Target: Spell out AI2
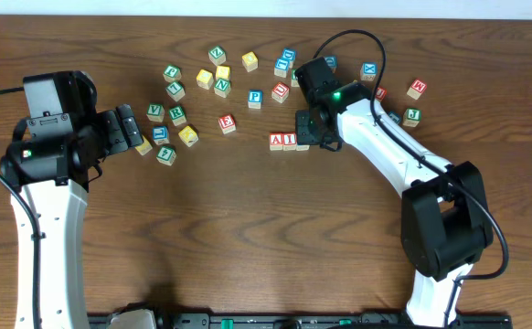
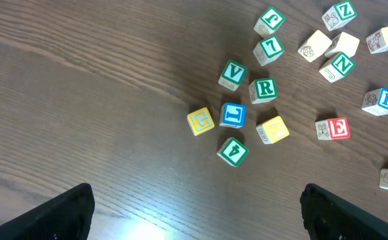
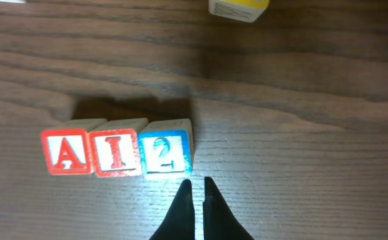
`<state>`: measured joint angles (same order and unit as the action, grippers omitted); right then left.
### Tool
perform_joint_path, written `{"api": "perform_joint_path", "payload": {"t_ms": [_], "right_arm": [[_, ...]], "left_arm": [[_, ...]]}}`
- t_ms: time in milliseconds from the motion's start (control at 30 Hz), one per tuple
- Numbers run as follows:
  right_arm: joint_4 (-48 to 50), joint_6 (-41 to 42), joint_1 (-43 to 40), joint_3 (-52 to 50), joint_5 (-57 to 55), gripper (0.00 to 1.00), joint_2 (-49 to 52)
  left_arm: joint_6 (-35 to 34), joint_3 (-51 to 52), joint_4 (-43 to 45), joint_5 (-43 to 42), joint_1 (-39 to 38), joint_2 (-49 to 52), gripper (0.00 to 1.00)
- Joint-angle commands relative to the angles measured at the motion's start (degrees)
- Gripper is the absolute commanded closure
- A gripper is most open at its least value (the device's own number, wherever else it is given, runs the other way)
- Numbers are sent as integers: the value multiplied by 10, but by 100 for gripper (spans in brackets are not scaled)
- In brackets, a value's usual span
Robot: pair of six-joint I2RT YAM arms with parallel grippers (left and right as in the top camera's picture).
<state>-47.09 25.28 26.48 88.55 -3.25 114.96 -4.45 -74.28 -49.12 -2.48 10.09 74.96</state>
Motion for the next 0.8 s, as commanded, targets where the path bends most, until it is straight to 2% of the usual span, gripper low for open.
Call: {"api": "perform_joint_path", "payload": {"t_ms": [0,767], "right_arm": [[0,24,-4,5,-18,99,25],[16,19,-6,5,-7,99,58]], "left_arm": [[3,-2,-1,1,2,3,2],[3,-2,-1,1,2,3,2]]}}
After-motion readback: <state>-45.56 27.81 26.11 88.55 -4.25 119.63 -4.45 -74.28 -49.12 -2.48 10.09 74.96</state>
